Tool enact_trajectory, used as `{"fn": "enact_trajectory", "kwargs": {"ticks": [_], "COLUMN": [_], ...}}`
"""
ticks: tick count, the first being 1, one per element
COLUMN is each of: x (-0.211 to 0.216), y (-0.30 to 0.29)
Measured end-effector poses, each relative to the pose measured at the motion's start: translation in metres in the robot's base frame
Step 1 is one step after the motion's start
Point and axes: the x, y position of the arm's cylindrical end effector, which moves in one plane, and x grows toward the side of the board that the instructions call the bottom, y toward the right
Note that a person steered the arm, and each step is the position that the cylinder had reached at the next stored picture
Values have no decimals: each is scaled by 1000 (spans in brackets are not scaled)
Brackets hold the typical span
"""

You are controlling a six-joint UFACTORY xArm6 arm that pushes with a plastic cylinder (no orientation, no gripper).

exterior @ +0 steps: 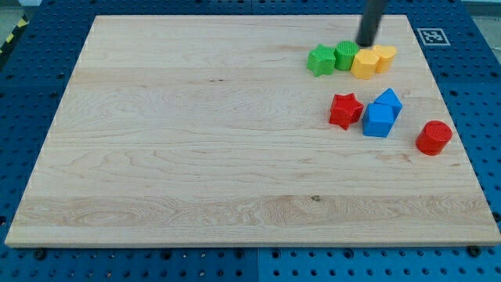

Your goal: Push the yellow heart into the blue triangle

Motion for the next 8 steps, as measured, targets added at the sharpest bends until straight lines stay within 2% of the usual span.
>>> {"fn": "enact_trajectory", "kwargs": {"ticks": [1,2,3,4,5,6,7,8], "x": [33,37,2,-13,1,42,58,39], "y": [37,46,24,-19,-35,12,37,26]}}
